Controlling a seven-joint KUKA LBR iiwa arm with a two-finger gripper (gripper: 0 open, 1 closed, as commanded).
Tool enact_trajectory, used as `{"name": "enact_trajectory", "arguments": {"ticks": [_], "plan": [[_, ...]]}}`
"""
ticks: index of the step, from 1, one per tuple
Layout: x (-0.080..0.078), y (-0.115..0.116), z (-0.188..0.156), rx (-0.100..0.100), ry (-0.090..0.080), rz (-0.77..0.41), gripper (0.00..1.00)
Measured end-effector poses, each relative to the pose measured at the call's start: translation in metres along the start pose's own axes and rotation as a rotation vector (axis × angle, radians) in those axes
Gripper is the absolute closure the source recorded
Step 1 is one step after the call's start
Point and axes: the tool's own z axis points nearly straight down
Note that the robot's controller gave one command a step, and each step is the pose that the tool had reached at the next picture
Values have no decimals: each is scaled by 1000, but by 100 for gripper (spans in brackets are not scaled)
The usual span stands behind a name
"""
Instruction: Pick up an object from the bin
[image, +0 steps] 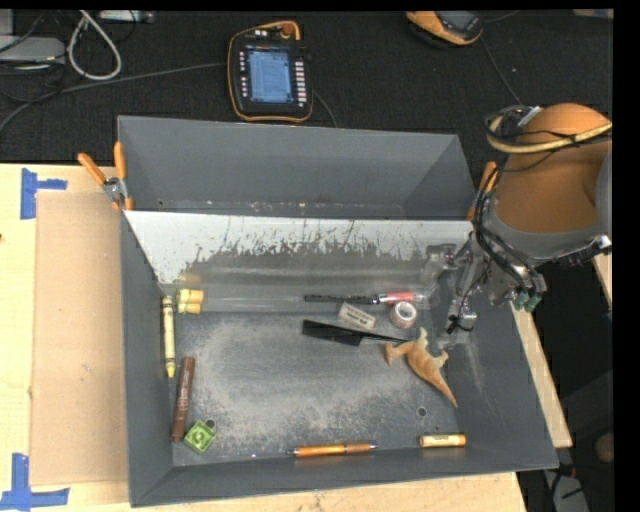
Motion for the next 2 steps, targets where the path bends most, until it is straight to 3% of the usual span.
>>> {"name": "enact_trajectory", "arguments": {"ticks": [1, 2], "plan": [[-1, 1, -5, 1, -8, -4, 0], [21, -63, 134, 1, -8, 5, 0]]}}
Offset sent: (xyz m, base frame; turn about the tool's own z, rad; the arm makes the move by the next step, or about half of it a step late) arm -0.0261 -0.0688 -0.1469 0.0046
